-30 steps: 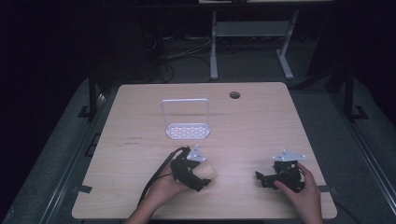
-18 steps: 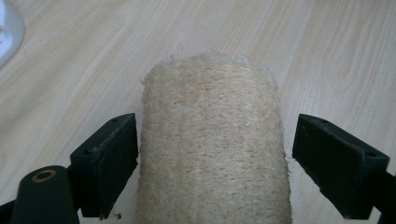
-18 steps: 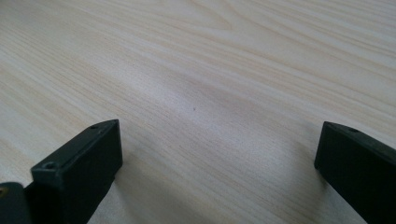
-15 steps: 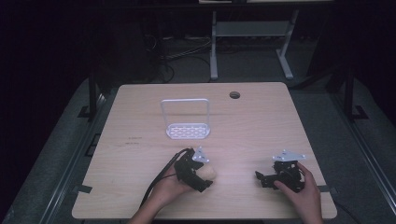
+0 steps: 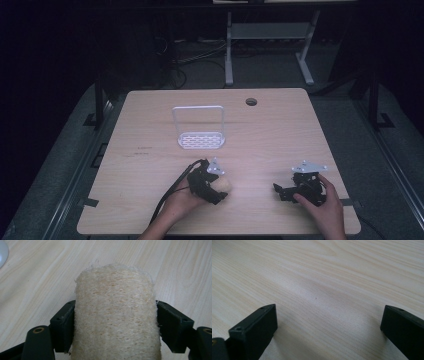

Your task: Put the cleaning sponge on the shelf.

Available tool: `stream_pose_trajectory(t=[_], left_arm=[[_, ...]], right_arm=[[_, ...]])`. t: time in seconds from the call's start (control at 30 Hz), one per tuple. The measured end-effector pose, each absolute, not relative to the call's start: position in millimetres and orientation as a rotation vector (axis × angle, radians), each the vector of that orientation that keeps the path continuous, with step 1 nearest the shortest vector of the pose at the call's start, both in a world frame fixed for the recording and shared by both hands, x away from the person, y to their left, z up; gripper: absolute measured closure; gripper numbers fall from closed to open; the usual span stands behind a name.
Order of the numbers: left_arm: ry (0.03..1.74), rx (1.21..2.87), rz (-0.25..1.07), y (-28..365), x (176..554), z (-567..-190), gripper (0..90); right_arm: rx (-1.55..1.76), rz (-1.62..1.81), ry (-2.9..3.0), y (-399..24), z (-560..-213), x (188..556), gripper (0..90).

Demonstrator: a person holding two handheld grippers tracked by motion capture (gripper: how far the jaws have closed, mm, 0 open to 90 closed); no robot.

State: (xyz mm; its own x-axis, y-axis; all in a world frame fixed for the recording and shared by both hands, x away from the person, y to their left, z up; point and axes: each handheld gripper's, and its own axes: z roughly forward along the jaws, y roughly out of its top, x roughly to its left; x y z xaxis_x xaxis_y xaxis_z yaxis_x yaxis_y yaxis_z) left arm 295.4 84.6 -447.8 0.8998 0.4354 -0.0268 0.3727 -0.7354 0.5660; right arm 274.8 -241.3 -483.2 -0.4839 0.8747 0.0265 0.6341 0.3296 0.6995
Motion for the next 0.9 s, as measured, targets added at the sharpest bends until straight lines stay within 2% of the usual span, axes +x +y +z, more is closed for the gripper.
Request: stream_pose_trajectory(t=[0.9], left_arm=[[0.550,2.434,0.090,90.4,297.3,-442.9,27.4]], right_arm=[[1.339,0.936,2.245,-241.3,-483.2,274.8,0.7]])
